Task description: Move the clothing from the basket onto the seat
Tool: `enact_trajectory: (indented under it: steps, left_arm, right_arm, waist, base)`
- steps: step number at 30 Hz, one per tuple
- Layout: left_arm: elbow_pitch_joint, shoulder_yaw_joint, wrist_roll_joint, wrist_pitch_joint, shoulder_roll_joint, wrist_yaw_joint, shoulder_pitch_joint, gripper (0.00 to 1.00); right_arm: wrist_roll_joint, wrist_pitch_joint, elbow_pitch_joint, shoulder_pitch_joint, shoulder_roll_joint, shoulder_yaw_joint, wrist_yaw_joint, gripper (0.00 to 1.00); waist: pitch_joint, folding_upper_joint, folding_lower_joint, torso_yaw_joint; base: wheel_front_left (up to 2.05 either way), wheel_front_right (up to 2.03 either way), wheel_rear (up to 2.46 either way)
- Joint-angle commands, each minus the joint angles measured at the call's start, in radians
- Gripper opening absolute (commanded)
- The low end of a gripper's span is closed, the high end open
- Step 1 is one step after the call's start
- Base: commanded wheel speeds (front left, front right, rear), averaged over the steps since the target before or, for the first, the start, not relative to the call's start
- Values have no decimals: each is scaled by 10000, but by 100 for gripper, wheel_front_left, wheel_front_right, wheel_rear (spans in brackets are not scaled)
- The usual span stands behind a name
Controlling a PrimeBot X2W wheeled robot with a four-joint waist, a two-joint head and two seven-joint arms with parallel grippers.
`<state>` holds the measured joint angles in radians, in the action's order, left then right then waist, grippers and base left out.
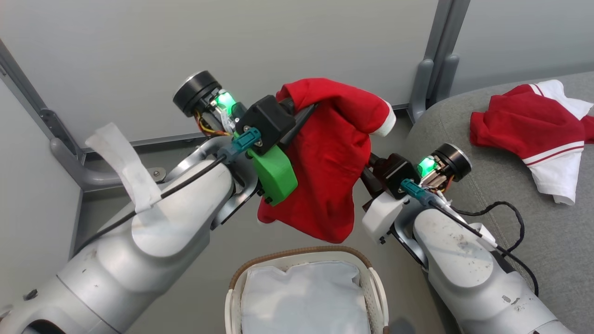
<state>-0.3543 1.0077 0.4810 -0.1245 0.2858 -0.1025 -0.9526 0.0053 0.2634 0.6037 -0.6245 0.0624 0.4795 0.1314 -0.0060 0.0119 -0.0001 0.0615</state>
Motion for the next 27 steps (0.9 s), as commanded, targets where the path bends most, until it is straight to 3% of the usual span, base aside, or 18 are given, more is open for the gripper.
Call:
enact_trajectory:
  steps: [1,2,4,5,6,7,9,15,27]
  left_arm:
    - [-96,-54,100,-123,63,120,323,0]
    - [-155,-88,186,-156,53,174,445,2]
    - [-289,-177,424,-340,20,267,792,22]
    - [-353,-207,512,-464,-1,315,993,40]
    - [-419,-209,570,-539,-12,347,1154,49]
    - [-496,-175,630,-620,-37,344,1342,83]
    - [-614,-153,701,-766,-71,435,1641,99]
    - [-938,-245,1025,-1240,-395,684,2719,100]
    - [-1374,-473,1063,-1414,-669,476,4449,100]
  right_arm:
    - [37,19,-97,151,103,-113,-14,0]
    - [32,19,-138,191,119,-198,-14,0]
    - [-28,19,-233,256,173,-368,-14,0]
    - [-54,19,-283,278,203,-492,-14,0]
    - [-69,19,-322,298,225,-606,-14,0]
    - [-105,19,-374,341,274,-740,-14,0]
    - [-177,19,-443,450,338,-1000,-14,0]
    - [-340,19,-669,663,465,-1807,-14,0]
    - [-640,19,-1162,1113,904,-2971,-14,0]
  waist:
    - [-5,-119,1,0]
    - [-6,-119,1,-3]
    - [-12,-119,1,-9]
    - [-14,-119,1,-15]
    - [-16,-119,1,-19]
    - [-16,-119,1,-29]
    - [-15,-119,1,-58]
    - [-20,-119,1,-155]
    - [101,-119,1,-78]
  base:
    - [0,0,0]
    - [0,0,0]
    - [0,0,0]
    - [0,0,0]
    - [0,0,0]
    - [0,0,0]
    - [0,0,0]
    - [0,0,0]
    - [0,0,0]
